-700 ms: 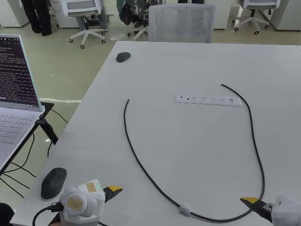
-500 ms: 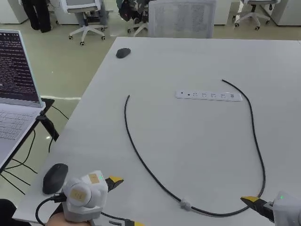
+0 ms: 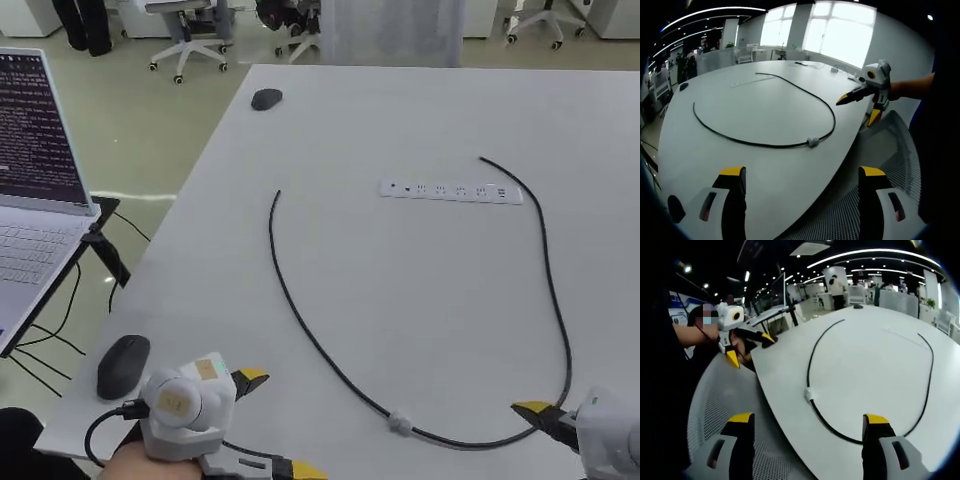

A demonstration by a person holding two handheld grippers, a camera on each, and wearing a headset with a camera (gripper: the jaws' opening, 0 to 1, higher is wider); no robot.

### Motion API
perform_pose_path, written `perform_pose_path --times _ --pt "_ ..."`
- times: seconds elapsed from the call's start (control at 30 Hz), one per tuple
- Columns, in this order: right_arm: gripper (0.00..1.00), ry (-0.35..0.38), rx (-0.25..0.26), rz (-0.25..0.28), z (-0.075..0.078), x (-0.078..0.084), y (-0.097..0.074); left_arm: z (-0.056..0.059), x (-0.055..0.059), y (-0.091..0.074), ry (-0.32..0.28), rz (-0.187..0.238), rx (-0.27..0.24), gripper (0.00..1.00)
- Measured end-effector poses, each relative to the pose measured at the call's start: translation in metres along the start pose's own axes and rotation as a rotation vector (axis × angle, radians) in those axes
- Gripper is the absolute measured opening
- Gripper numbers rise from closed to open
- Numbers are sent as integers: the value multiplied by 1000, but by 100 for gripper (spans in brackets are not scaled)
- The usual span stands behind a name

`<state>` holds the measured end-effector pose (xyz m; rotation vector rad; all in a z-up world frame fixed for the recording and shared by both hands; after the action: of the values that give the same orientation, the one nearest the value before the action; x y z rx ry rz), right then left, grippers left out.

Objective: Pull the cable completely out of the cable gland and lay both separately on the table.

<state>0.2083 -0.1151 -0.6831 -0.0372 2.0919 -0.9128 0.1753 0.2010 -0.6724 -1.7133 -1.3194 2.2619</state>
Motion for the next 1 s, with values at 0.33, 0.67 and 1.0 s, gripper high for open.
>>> perform_pose_path --times 0.33,0.67,1.0 --pt "85 -49 -7 -49 1 -11 17 -2 4 0 -12 -5 2 91" --pt "79 -75 -20 -95 3 -23 36 -3 5 5 -22 6 15 90" --pt "71 -119 -18 -147 4 -33 56 -4 6 8 -28 4 19 88"
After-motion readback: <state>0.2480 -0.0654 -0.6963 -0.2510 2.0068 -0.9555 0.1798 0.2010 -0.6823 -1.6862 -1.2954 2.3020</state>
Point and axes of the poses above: the centre of the closed fingertips' face, and the gripper's own axes: y roughly forward along the fingers, z roughly to its right, x roughly out of its underside, the point moved 9 cm from there along -y, roughly backward along the fingers, and after that the axes turned 12 degrees about y, right-handed, at the moved point
